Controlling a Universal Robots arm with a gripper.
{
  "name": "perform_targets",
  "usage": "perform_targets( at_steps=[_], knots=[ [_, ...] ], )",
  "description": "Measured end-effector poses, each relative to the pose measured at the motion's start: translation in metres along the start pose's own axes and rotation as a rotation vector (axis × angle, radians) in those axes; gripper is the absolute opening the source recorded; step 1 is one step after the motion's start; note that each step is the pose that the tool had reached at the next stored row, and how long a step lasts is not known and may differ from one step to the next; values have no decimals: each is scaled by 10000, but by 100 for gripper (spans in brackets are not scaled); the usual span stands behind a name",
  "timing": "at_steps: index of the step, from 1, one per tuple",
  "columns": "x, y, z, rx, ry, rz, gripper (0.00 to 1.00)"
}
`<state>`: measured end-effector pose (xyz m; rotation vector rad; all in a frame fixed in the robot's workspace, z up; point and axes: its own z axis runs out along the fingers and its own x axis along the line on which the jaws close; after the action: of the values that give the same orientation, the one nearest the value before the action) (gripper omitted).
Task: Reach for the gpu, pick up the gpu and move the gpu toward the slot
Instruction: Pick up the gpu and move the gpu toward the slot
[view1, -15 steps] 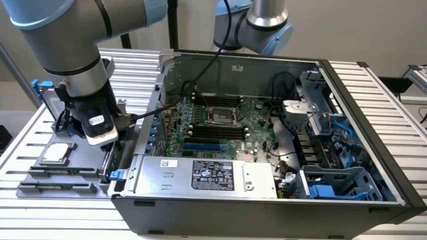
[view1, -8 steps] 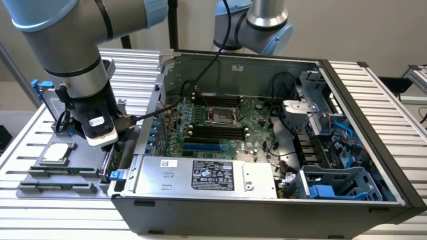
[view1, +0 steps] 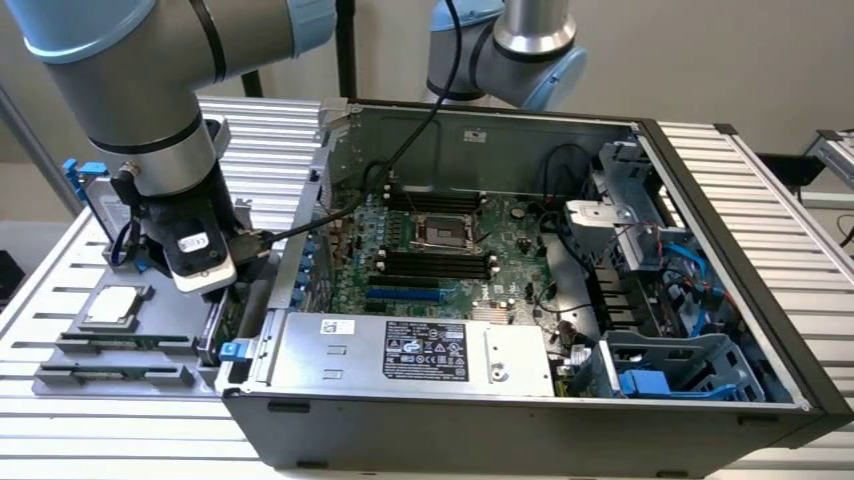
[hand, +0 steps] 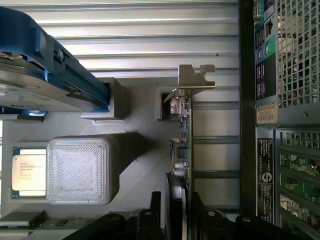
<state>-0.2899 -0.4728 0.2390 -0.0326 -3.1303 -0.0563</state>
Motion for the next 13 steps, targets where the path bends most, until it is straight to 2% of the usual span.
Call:
perform_targets(
  at_steps=[8,10,11,13],
  knots=[
    [9,14,-1,33,12,1,36],
    [9,13,-1,39,13,0,33],
    [9,14,-1,39,13,0,27],
    [9,14,-1,38,14,1,27]
  ],
)
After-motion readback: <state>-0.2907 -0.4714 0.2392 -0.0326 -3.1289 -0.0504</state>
